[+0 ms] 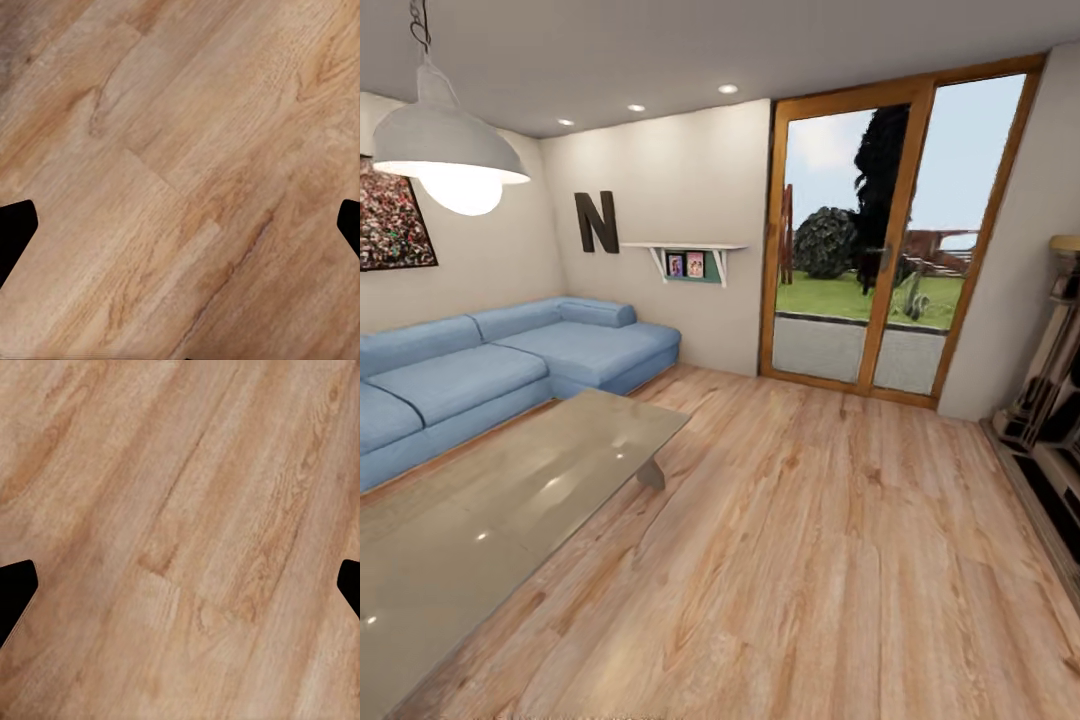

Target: Turn on the radio receiver that's on the table in the living room.

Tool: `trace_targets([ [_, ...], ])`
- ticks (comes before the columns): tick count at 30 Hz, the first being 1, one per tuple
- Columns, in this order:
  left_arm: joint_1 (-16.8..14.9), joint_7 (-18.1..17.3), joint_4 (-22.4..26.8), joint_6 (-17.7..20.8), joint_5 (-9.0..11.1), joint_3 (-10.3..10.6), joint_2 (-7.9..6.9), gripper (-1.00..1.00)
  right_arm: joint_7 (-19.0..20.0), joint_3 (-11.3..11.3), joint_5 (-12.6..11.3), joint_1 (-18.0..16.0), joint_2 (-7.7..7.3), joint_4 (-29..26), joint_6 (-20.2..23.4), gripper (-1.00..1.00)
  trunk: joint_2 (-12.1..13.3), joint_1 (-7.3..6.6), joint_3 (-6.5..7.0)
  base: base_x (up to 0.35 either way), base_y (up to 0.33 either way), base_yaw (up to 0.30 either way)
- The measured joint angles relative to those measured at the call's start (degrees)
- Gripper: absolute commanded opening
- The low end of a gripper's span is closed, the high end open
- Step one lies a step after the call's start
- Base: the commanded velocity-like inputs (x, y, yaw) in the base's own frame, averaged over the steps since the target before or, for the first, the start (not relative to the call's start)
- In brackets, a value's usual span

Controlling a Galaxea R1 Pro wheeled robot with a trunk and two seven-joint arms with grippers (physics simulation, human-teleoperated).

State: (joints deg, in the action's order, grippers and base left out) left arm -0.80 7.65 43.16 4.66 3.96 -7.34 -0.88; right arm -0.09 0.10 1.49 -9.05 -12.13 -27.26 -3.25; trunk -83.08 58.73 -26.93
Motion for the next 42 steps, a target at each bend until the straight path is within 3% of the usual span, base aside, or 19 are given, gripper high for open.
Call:
trace_targets([
  [23,0.00,0.06,-0.09,0.09,0.00,0.02,0.09,1.00,0.00,-0.01,0.00,0.00,0.00,-0.01,0.00,1.00,0.00,0.00,0.00,0.000,0.015,0.300],
  [42,-0.02,0.06,-0.09,0.09,0.00,0.01,0.06,1.00,0.00,0.08,0.00,0.00,0.00,-0.01,0.00,1.00,0.00,0.00,0.00,0.000,0.149,0.300],
])
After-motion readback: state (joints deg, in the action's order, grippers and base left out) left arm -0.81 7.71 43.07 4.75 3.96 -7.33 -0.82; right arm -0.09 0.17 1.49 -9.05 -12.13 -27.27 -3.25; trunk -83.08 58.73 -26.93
